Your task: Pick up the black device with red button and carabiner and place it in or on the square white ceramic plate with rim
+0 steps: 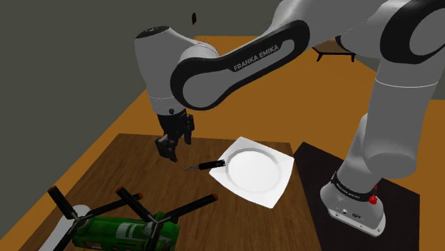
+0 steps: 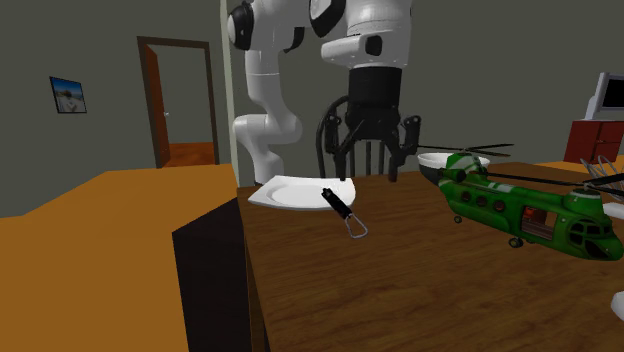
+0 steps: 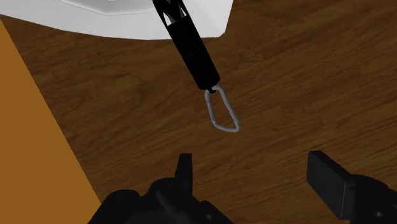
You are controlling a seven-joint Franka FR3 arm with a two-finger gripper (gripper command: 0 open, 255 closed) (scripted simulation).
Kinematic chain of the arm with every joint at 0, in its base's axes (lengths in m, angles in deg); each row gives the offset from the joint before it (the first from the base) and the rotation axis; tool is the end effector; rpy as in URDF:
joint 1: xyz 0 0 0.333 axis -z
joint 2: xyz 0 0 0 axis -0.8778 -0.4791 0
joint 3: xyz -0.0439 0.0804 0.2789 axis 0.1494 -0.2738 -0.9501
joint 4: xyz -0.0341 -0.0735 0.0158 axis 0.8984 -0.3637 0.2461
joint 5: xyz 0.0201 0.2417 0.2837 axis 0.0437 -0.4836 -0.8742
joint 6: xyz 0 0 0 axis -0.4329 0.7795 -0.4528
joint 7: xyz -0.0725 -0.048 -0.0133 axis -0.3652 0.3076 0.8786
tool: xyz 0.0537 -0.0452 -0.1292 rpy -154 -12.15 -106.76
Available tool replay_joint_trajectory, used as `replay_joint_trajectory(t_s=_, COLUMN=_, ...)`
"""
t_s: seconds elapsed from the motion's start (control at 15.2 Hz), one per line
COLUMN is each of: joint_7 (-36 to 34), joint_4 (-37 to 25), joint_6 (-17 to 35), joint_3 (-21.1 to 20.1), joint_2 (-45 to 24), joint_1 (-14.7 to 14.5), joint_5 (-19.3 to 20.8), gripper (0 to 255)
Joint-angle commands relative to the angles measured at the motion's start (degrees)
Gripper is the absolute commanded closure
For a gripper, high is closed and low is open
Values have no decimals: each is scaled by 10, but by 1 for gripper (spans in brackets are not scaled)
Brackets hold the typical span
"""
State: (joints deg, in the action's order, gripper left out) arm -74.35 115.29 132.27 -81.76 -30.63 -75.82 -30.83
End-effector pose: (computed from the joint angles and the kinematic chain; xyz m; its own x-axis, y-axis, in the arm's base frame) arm 0.4428 0.3919 0.3967 0.9580 0.2866 -0.0030 0.2866 -0.9579 0.0194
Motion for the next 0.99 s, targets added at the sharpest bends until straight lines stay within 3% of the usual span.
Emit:
replay_joint_trajectory(t_s=0.0, joint_7=71, joint_4=38, joint_6=9, joint_3=-9, joint_2=14, joint_1=4, joint_5=8, gripper=0)
replay_joint_trajectory(t_s=0.26, joint_7=230, joint_4=131, joint_6=37, joint_3=-22, joint_2=54, joint_1=16, joint_5=27, gripper=0)
replay_joint_trajectory(t_s=0.92, joint_7=218, joint_4=167, joint_6=90, joint_3=-17, joint_2=32, joint_1=16, joint_5=45, gripper=0)
